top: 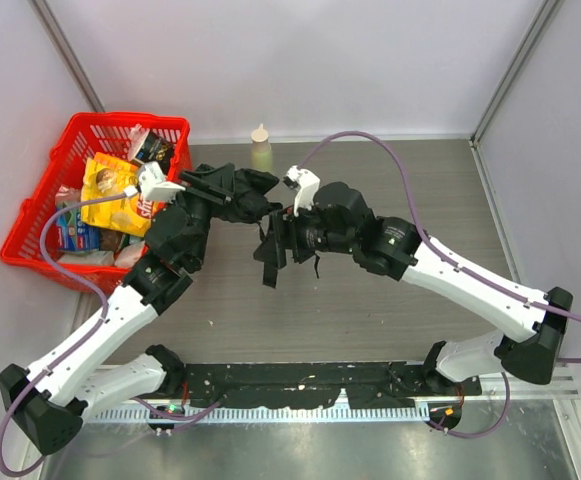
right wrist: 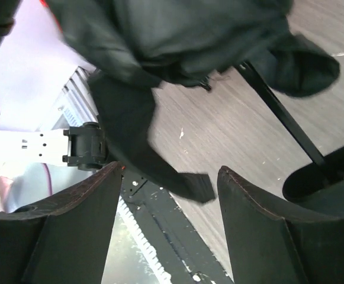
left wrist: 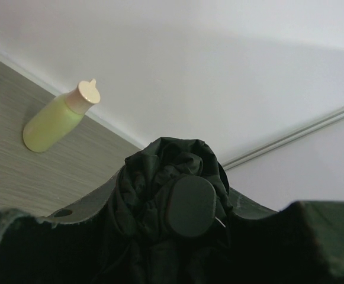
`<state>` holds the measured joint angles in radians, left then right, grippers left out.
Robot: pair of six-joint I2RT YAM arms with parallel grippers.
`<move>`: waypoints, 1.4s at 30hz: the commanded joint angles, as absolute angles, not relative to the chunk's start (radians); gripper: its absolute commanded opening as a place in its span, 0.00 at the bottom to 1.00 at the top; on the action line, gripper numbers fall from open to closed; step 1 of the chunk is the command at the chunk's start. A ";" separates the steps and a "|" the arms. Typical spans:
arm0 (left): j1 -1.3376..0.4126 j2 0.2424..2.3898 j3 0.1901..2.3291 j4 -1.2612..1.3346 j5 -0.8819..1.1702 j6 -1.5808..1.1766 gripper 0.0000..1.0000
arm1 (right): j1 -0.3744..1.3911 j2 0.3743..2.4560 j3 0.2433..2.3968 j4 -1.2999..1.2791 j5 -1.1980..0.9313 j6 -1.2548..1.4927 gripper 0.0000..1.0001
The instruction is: Put away the umbrella
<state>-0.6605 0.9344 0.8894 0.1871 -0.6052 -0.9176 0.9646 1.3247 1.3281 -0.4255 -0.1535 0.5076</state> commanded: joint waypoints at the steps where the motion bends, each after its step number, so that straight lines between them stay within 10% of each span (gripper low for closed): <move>1: -0.658 0.948 0.982 0.201 -0.606 -0.865 0.00 | 0.994 1.356 1.509 -0.592 -0.037 0.347 0.73; 25: -0.658 0.965 0.970 0.161 -0.618 -0.850 0.00 | 1.009 1.574 1.850 -0.676 0.111 0.319 0.49; 30: -0.660 0.966 0.976 0.156 -0.621 -0.850 0.00 | 1.008 1.566 1.815 -0.655 0.042 0.397 0.04; 32: -0.660 0.966 0.968 0.172 -0.641 -0.847 0.00 | 1.005 1.537 1.783 -0.618 -0.044 0.458 0.01; 42: -0.660 0.956 0.848 0.440 -0.675 -1.162 0.00 | 0.827 1.348 1.215 0.485 -0.523 1.213 0.01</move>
